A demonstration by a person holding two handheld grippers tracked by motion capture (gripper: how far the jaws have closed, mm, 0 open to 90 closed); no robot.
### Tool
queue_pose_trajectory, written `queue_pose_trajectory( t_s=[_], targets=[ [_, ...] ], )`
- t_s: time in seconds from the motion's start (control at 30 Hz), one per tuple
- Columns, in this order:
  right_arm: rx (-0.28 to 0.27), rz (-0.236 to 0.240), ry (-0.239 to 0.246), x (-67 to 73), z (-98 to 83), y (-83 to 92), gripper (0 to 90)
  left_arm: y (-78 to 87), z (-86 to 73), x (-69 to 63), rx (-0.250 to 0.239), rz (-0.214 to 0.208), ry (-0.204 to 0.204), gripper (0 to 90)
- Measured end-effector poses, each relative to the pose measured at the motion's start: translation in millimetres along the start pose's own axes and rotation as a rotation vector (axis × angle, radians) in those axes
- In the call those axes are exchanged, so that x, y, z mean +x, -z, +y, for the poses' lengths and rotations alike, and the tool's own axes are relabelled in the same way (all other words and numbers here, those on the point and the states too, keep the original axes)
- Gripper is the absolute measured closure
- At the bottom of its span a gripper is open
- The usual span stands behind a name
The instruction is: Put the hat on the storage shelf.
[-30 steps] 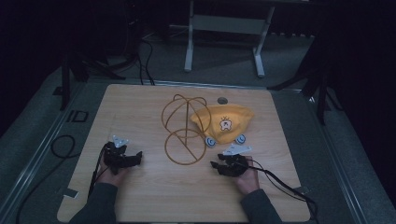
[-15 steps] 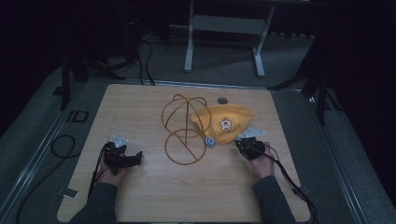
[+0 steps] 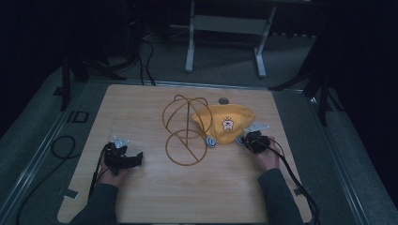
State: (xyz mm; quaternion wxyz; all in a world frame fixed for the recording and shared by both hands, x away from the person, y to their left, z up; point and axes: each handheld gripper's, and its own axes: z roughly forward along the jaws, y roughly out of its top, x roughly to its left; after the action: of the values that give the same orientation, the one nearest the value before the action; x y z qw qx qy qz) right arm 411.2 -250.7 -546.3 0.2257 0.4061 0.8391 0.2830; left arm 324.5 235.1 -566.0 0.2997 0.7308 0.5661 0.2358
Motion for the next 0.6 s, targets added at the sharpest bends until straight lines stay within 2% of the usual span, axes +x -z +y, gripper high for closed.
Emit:
queue_pose_trajectory(
  t_s=[0.07, 0.17, 0.3, 0.4, 0.5, 0.6],
  targets=[
    [-0.008, 0.026, -0.009, 2.7, -3.0, 2.0, 89.4, 0.0, 0.0, 0.1, 0.001, 0.000, -0.001, 11.5],
    [-0.011, 0.042, 0.016, 8.3, -4.6, 4.1, 86.0, 0.1, 0.0, 0.1, 0.001, 0.000, -0.002, 11.5],
    [-0.017, 0.069, 0.016, 8.8, -4.3, 4.2, 72.7, 0.0, 0.0, 0.1, 0.001, 0.000, -0.002, 11.5],
    [-0.018, 0.097, 0.011, 8.8, -5.5, 3.5, 66.0, -0.1, 0.0, 0.1, 0.000, 0.000, -0.001, 11.5],
    [-0.017, 0.095, 0.034, 11.7, -7.0, 3.2, 61.9, -0.1, 0.1, 0.1, 0.000, 0.000, -0.001, 11.5],
    [-0.055, 0.080, 0.049, 16.1, -7.5, 4.7, 61.9, -0.1, 0.1, 0.0, 0.000, 0.001, -0.001, 11.5]
  ],
)
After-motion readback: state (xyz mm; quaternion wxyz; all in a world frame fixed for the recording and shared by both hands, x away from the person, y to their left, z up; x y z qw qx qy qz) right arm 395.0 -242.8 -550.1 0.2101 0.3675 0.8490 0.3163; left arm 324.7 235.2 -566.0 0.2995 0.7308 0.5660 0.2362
